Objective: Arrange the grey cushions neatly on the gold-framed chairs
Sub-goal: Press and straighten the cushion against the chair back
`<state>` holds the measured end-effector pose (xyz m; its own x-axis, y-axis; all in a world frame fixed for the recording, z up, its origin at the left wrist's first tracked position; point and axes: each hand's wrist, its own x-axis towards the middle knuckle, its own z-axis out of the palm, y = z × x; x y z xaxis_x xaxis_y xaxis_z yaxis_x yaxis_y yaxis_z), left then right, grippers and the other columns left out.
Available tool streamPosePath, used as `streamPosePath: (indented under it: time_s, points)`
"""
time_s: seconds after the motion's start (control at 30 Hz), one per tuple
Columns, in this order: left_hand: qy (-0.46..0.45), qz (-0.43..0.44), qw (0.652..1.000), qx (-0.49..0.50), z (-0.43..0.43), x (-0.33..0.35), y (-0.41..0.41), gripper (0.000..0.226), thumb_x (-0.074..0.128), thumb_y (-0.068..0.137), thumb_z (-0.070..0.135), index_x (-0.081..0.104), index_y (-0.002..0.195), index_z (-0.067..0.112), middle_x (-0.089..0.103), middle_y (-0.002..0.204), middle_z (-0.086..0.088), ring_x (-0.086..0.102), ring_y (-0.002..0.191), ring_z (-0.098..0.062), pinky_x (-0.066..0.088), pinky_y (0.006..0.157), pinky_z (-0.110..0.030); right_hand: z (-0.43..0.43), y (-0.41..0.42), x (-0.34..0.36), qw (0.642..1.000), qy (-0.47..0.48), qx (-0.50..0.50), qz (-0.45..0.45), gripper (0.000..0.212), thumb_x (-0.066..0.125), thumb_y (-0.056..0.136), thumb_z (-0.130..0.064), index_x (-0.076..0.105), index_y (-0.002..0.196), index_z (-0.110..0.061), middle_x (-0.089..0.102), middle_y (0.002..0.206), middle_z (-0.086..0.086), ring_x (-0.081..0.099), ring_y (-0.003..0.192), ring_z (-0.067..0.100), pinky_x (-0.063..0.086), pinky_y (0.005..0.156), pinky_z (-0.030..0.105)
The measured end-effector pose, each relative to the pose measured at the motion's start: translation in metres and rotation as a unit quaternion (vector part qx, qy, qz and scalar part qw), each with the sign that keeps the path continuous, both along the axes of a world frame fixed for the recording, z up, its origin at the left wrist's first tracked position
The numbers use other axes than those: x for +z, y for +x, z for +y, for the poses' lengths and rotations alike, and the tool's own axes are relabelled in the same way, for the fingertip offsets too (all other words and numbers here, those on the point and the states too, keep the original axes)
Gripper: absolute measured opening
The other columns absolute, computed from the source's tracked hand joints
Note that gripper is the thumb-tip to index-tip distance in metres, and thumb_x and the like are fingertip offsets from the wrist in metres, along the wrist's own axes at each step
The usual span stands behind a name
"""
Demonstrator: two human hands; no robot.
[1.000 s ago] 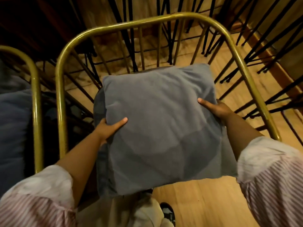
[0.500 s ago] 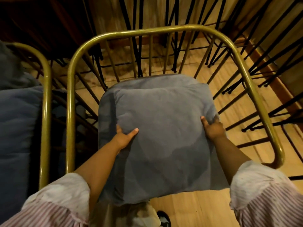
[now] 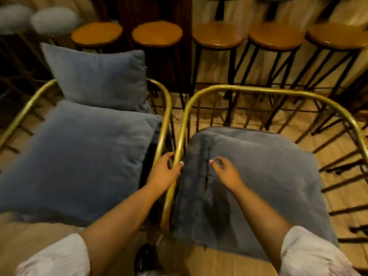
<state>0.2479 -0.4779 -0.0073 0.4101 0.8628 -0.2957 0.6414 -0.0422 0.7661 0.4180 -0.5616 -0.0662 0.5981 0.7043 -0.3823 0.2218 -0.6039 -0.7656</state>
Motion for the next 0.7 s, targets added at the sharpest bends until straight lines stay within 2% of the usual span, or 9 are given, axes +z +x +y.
streamPosePath:
  time_s: [0.1,0.23,0.3,0.37,0.43,0.5,0.6,0.67,0.7]
  points:
    - [0.020,0.006,0.999,0.050,0.049,0.008,-0.063,0.054,0.061,0.089,0.023,0.045,0.137,0.006,0.049,0.140,-0.017,0.046,0.130,-0.028,0.034,0.098,-0.022,0.070,-0.058,0.010,0.998,0.035,0.041,0.017,0.046,0.060,0.091,-0.027,0.055,0.128,-0.001,0.061,0.126,0.020,0.057,0.118,0.030,0.040,0.103,0.035]
    - [0.022,0.005,0.996,0.085,0.122,0.012,-0.142,0.054,0.062,0.088,0.022,0.045,0.136,0.003,0.047,0.142,-0.017,0.046,0.131,-0.029,0.035,0.107,-0.033,0.151,-0.129,0.018,0.993,0.061,0.054,0.080,0.042,0.060,0.091,-0.024,0.054,0.126,-0.001,0.059,0.108,0.008,0.055,0.095,0.020,0.044,0.078,0.018]
    - [0.036,0.011,0.994,0.105,0.164,0.012,-0.183,0.055,0.062,0.088,0.021,0.045,0.136,0.001,0.048,0.142,-0.018,0.046,0.131,-0.031,0.036,0.110,-0.036,0.188,-0.162,0.011,0.991,0.057,0.044,0.116,0.048,0.063,0.089,-0.027,0.052,0.127,0.000,0.060,0.118,0.008,0.057,0.107,0.021,0.046,0.093,0.026]
    - [0.066,0.032,0.990,0.117,0.204,0.008,-0.219,0.055,0.062,0.088,0.023,0.044,0.136,0.001,0.046,0.143,-0.017,0.043,0.132,-0.032,0.033,0.111,-0.038,0.218,-0.188,0.000,0.990,0.040,0.026,0.133,0.071,0.065,0.083,-0.044,0.045,0.137,-0.003,0.053,0.137,0.012,0.049,0.128,0.025,0.037,0.110,0.036]
    - [0.090,0.060,0.987,0.119,0.247,0.001,-0.252,0.059,0.062,0.088,0.031,0.043,0.137,0.004,0.042,0.146,-0.017,0.036,0.137,-0.034,0.028,0.115,-0.045,0.243,-0.209,-0.009,0.991,-0.006,0.005,0.131,0.095,0.064,0.078,-0.056,0.023,0.151,-0.011,0.030,0.155,0.016,0.030,0.143,0.031,0.025,0.118,0.039]
    - [0.069,0.103,0.984,0.130,0.282,-0.008,-0.278,0.071,0.058,0.084,0.049,0.039,0.142,0.012,0.035,0.153,-0.012,0.025,0.144,-0.033,0.021,0.117,-0.051,0.253,-0.216,-0.017,0.993,-0.035,-0.022,0.112,0.109,0.067,0.073,-0.061,0.007,0.154,-0.020,0.014,0.160,0.015,0.018,0.147,0.033,0.018,0.120,0.043]
    - [0.005,0.144,0.977,0.155,0.325,-0.024,-0.316,0.110,0.042,0.056,0.087,0.027,0.147,0.028,0.023,0.159,-0.003,0.020,0.147,-0.030,0.018,0.118,-0.052,0.261,-0.215,-0.034,0.987,-0.005,-0.059,0.149,0.132,0.073,0.047,-0.074,0.006,0.152,-0.030,0.024,0.159,0.008,0.030,0.143,0.031,0.027,0.117,0.046]
    - [-0.055,0.123,0.973,0.185,0.340,-0.032,-0.331,0.120,0.044,0.044,0.091,0.020,0.148,0.037,0.016,0.160,-0.002,0.019,0.146,-0.033,0.018,0.118,-0.052,0.264,-0.211,-0.043,0.980,0.008,-0.086,0.182,0.142,0.074,0.034,-0.080,0.010,0.152,-0.033,0.033,0.155,0.002,0.041,0.136,0.027,0.036,0.112,0.045]
    - [-0.081,0.107,0.971,0.197,0.346,-0.037,-0.336,0.121,0.048,0.042,0.091,0.018,0.148,0.040,0.014,0.160,-0.002,0.021,0.145,-0.034,0.020,0.118,-0.051,0.265,-0.209,-0.047,0.976,0.012,-0.097,0.195,0.138,0.076,0.037,-0.077,0.011,0.152,-0.032,0.035,0.154,0.001,0.043,0.134,0.027,0.038,0.110,0.044]
